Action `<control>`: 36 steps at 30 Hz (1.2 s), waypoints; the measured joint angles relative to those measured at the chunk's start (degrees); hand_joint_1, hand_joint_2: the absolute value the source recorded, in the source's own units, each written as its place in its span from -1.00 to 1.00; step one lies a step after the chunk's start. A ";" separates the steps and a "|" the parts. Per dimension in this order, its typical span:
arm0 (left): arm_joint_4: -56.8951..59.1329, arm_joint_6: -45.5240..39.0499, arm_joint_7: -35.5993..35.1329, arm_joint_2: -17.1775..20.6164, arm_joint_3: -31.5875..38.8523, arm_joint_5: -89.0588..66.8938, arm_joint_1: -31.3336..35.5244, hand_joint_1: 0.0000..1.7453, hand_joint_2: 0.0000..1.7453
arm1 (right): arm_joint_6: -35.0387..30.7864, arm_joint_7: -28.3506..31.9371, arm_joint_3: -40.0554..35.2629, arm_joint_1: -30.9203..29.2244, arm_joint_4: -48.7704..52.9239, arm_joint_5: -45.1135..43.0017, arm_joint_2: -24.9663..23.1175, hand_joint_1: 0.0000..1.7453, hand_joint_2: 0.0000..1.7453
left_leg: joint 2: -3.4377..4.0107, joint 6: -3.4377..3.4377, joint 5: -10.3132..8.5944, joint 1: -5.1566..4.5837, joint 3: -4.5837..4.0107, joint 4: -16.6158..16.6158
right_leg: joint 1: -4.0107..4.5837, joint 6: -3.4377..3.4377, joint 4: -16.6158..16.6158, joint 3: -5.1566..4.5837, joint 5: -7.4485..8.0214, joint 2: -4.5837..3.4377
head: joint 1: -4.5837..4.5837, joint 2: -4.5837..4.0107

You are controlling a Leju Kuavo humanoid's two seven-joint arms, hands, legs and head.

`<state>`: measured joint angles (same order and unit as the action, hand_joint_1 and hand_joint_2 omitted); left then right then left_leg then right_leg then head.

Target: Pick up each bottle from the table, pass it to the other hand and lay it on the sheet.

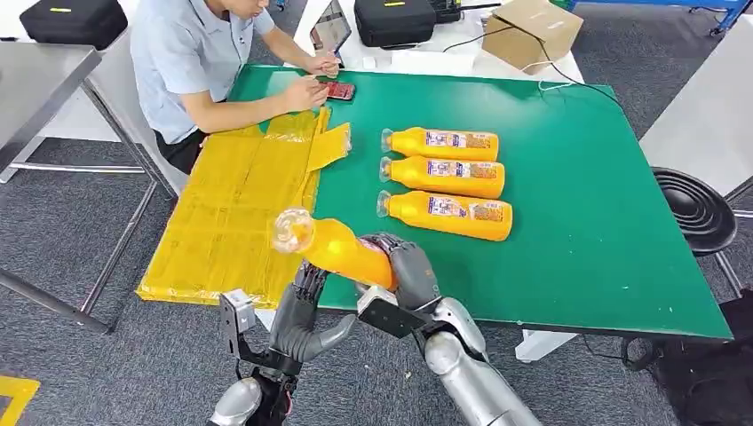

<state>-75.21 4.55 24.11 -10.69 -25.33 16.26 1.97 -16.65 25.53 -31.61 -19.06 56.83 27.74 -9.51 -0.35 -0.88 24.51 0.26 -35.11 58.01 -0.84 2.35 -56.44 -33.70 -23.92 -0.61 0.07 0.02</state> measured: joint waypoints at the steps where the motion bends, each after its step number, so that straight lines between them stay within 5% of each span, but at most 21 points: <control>1: 0.00 -0.46 0.24 0.00 -0.02 -0.15 0.00 -1.00 1.00 | 0.08 0.00 -0.26 -0.04 0.00 -0.02 -0.04 1.00 1.00 | -0.01 -0.01 0.00 0.00 -0.01 0.00 | -0.01 0.00 0.00 0.01 0.00 0.00 | 0.00 0.00; 21: -4.33 -1.07 -3.15 -1.18 1.66 13.42 -1.69 -1.00 1.00 | 1.44 -1.31 -9.20 -0.67 0.24 1.09 -0.31 0.98 1.00 | 0.00 -0.03 -0.03 0.00 -0.11 0.00 | 0.00 0.00 0.00 -0.14 0.00 0.00 | -0.02 0.00; 29: -4.63 -0.52 -3.15 -1.18 2.25 15.19 -1.68 -1.00 1.00 | 4.79 -0.31 -11.19 -1.18 0.81 1.03 0.77 0.68 1.00 | 0.02 -0.03 -0.03 -0.01 -0.11 0.00 | 0.00 0.00 0.01 -0.14 0.00 0.00 | -0.02 0.00; 30: -4.63 -1.14 -3.50 -1.18 2.25 15.12 -1.68 -0.36 1.00 | 4.79 -0.39 -11.43 -1.32 0.81 1.23 0.85 0.60 1.00 | 0.01 -0.03 -0.03 -0.01 -0.11 0.00 | 0.00 0.00 0.01 -0.14 0.00 0.00 | 0.00 0.00; 31: -4.63 -2.12 -4.11 -1.18 2.25 15.08 -1.68 1.00 1.00 | 4.72 -0.59 -11.58 -1.43 0.81 1.69 0.90 0.42 1.00 | 0.01 -0.03 -0.03 -0.01 -0.11 0.00 | 0.00 0.00 0.01 -0.14 0.00 0.00 | 0.00 0.00; 33: -4.63 -3.32 -4.96 -1.18 2.27 15.06 -1.68 1.00 1.00 | 4.42 -0.98 -11.84 -1.62 0.74 2.19 1.11 -0.92 1.00 | 0.01 -0.03 -0.03 -0.01 -0.12 0.00 | 0.01 0.00 0.01 -0.15 0.00 0.00 | 0.00 0.00; 34: -4.61 -3.76 -5.18 -1.18 2.27 15.06 -1.67 1.00 1.00 | 4.24 -1.07 -11.95 -1.71 0.72 2.40 1.20 -1.00 1.00 | 0.01 -0.03 -0.03 -0.01 -0.12 0.00 | 0.00 0.00 0.00 -0.15 0.00 0.00 | 0.00 0.00; 35: -4.61 -4.67 -5.46 -1.18 2.27 15.12 -1.64 1.00 1.00 | 4.15 -1.14 -12.06 -1.80 0.66 2.66 1.27 -1.00 -1.00 | 0.02 -0.03 -0.03 -0.01 -0.12 0.00 | 0.00 0.00 0.00 -0.15 0.00 0.00 | 0.00 0.00; 36: -4.59 -5.42 -5.68 -1.18 2.29 15.23 -1.60 1.00 1.00 | 4.11 -1.18 -12.24 -1.94 0.59 2.86 1.31 -1.00 -1.00 | 0.02 -0.03 -0.03 -0.01 -0.12 0.00 | 0.00 0.00 0.00 -0.16 0.00 0.00 | 0.00 0.00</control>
<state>-79.80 -0.87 18.43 -11.87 -23.04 31.49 0.37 -12.55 24.35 -43.84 -21.00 57.42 30.60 -8.20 -0.33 -0.91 24.48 0.25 -35.23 58.01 -0.83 2.35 -56.44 -33.85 -23.92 -0.61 0.06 0.02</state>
